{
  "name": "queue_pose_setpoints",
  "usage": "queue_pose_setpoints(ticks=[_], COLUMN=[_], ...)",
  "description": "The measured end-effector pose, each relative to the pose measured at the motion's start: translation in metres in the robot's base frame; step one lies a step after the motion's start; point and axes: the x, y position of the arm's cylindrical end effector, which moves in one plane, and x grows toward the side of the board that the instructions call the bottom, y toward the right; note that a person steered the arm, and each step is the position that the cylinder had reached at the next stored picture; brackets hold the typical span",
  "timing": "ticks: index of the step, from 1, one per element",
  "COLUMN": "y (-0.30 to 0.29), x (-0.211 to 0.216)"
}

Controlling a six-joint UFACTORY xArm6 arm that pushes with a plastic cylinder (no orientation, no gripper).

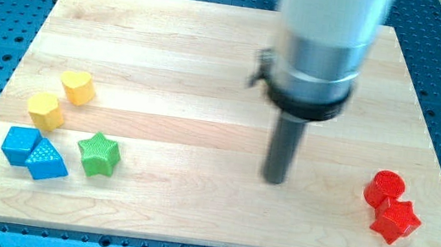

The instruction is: Slide the red star above the green star

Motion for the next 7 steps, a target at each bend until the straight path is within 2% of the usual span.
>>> queue_pose_setpoints(ticks=[1,2,3,4,5,7], y=[0.086,0.193,0.218,0.166,0.120,0.105], x=[-0.024,-0.007,0.064,0.096,0.089,0.038])
